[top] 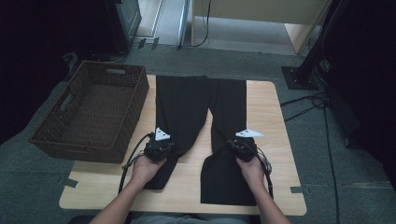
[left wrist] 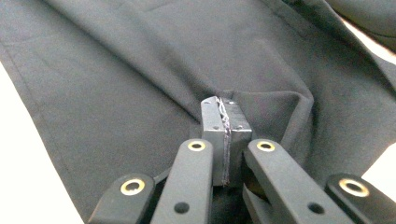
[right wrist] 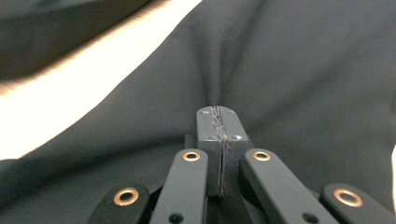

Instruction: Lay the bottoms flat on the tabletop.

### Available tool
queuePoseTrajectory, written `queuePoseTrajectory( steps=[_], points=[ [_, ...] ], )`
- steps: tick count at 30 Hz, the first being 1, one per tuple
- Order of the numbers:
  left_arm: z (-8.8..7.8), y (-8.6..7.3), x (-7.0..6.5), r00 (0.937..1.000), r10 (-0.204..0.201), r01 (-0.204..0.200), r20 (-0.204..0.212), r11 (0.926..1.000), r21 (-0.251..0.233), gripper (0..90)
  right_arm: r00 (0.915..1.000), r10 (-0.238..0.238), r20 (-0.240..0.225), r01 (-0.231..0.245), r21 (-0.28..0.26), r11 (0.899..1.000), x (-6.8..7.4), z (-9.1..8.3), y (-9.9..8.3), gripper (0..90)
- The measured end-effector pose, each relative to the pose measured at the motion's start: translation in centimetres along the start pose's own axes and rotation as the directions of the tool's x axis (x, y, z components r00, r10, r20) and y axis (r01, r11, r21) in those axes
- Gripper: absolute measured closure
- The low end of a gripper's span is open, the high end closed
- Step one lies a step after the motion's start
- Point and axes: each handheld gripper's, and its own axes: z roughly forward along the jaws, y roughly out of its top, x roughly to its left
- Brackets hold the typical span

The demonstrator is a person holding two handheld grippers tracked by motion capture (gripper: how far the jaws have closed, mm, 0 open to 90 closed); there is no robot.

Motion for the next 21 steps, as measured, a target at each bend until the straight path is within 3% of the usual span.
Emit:
queuePoseTrajectory(
  steps=[2,5,9,11,12,13,16,18,21],
  points=[
    [-0.1,-0.1,0.1,0.9996,-0.024,0.024,0.015,0.9997,-0.001,90.0,0.9995,0.03,-0.005,-0.03,0.003,1.0,-0.5,-0.7,-0.1,89.7],
    [-0.3,-0.1,0.1,0.9982,-0.046,0.045,0.039,0.9987,0.023,90.0,0.9998,0.017,0.007,-0.017,0.03,0.999,-0.8,-1.0,-0.3,90.0],
    [-0.7,-0.2,-0.2,0.998,-0.043,0.042,0.047,0.9985,0.035,88.2,0.9983,-0.057,0.002,0.057,0.053,0.997,-0.1,-1.3,-0.6,90.0],
    [-1.0,0.3,-0.2,0.9935,-0.064,0.062,0.094,0.9976,0.032,76.4,0.9944,-0.103,0.022,0.101,0.067,0.993,0.5,-1.5,-0.7,90.0],
    [-1.2,0.6,-0.2,0.9933,-0.06,0.057,0.099,0.998,0.028,66.2,0.9943,-0.104,0.022,0.102,0.071,0.992,0.6,-1.6,-0.8,90.0],
    [-1.5,1.1,-0.2,0.9939,-0.049,0.047,0.099,0.9987,0.02,63.6,0.9945,-0.103,0.02,0.101,0.071,0.992,0.6,-1.6,-0.8,90.0],
    [-2.1,2.5,0.2,0.9953,-0.054,0.055,0.081,0.9984,-0.013,53.6,0.9963,-0.085,0.008,0.085,0.059,0.995,0.4,-1.7,-1.1,90.0],
    [-2.2,2.9,0.5,0.9949,-0.063,0.066,0.079,0.9975,-0.028,52.8,0.9965,-0.083,0.006,0.083,0.057,0.995,0.4,-1.7,-1.1,90.0],
    [-0.5,4.8,1.7,0.9985,-0.054,0.054,0.006,0.9985,-0.01,44.0,0.9961,-0.089,0.005,0.088,0.05,0.995,0.4,-1.8,-1.2,90.0]
  ],
)
